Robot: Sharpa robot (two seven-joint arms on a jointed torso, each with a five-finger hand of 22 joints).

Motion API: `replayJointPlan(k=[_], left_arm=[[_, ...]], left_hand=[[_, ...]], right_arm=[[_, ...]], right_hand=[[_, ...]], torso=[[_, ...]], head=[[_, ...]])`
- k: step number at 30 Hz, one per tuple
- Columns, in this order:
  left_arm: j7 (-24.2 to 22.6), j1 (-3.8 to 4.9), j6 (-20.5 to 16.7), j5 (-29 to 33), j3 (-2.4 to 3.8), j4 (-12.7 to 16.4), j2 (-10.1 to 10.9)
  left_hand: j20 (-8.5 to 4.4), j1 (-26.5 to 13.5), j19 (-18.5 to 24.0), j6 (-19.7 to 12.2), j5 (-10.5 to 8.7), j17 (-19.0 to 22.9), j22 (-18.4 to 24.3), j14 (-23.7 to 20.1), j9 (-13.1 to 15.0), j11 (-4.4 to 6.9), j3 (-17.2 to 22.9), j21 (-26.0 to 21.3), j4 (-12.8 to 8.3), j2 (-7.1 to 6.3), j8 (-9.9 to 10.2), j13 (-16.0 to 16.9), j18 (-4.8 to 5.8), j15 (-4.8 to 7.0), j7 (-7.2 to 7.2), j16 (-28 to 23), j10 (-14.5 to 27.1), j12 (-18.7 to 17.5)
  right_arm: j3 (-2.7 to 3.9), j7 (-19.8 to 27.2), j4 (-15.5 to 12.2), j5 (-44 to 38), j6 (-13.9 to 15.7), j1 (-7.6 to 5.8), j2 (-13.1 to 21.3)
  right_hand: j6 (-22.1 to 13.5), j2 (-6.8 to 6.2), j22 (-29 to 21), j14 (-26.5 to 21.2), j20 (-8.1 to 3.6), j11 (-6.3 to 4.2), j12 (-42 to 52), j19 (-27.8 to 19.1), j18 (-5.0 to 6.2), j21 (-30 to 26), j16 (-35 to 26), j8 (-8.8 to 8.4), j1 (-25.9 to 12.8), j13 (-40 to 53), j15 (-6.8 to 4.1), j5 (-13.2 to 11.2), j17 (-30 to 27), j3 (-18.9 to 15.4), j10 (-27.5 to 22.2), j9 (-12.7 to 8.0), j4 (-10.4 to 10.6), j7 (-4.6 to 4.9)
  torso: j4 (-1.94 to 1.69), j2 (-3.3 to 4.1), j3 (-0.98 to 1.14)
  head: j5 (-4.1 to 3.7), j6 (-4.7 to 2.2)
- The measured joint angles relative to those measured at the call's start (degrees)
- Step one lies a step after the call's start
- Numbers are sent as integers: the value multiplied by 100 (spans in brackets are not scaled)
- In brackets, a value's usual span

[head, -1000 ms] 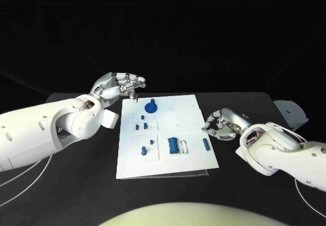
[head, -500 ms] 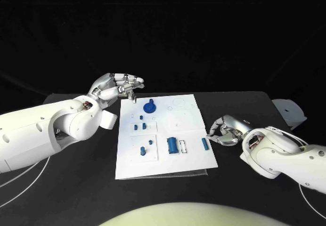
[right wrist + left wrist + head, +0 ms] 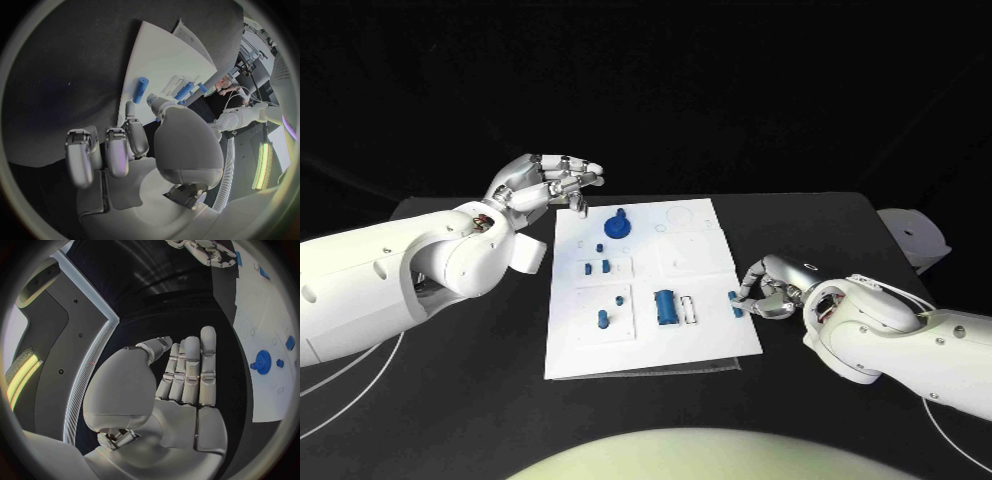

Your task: Assemble the parts on the task board

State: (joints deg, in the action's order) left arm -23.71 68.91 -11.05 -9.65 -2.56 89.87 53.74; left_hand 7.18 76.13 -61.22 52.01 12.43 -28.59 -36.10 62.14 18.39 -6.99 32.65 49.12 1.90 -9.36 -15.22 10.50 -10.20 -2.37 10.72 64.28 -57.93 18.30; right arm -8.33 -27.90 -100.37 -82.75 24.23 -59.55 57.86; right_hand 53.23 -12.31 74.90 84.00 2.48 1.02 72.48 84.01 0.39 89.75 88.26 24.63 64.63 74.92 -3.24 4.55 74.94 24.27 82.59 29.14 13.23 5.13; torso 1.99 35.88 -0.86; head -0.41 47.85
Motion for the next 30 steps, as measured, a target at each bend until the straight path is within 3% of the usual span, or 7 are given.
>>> replayJointPlan(k=[13, 16, 23, 30], left_arm=[[0, 0, 2, 0, -1, 4, 10], [0, 0, 3, 0, -1, 5, 10], [0, 0, 4, 0, -1, 5, 10], [1, 0, 6, 0, -1, 2, 1]], left_hand=[[0, 0, 0, 0, 0, 0, 2, 0, 0, -8, 0, -14, 0, 0, 0, 0, 0, 0, 0, 0, 8, 0], [0, 0, 0, 0, 0, -1, 2, 0, 0, -8, 0, -14, 0, 0, 0, 0, 0, 0, 0, 0, 8, 0], [0, 0, 0, 0, 0, -1, 1, 0, 1, -8, 0, -14, 0, 0, 0, 0, 0, 0, 0, 0, 8, 0], [0, 0, 0, 0, 0, 8, 7, 0, 1, -8, 0, -14, 0, 0, 0, 1, 0, 0, 0, 0, 8, 30]], right_arm=[[7, -110, 120, -143, -104, 79, -165], [10, -118, 134, -193, -123, 81, -184], [18, -156, 161, -517, -199, 103, -260], [21, -180, 152, -864, -266, 123, -344]], right_hand=[[28, -30, 4, -7, 42, 21, -20, -1, 0, 0, -23, -24, 50, -1, 7, 0, -1, -149, -20, 5, 77, 24], [41, 40, 4, -7, 42, 21, -20, -1, 0, 0, -23, -21, 191, -1, 7, 5, -1, -152, -20, 17, 75, 21], [134, 189, 4, -7, 42, -41, 38, -1, 0, 0, -23, 0, 738, -1, 7, 180, -2, 108, 3, 46, -232, -30], [227, 222, 3, 6, 41, -61, 100, -1, 0, 0, -23, -25, 930, -1, -6, 328, -2, 362, 23, 21, -486, -76]], torso=[[5, -5, -1], [8, -5, -1], [8, -8, -1], [6, -9, -1]], head=[[22, 15], [17, 23], [5, 31], [-18, 34]])
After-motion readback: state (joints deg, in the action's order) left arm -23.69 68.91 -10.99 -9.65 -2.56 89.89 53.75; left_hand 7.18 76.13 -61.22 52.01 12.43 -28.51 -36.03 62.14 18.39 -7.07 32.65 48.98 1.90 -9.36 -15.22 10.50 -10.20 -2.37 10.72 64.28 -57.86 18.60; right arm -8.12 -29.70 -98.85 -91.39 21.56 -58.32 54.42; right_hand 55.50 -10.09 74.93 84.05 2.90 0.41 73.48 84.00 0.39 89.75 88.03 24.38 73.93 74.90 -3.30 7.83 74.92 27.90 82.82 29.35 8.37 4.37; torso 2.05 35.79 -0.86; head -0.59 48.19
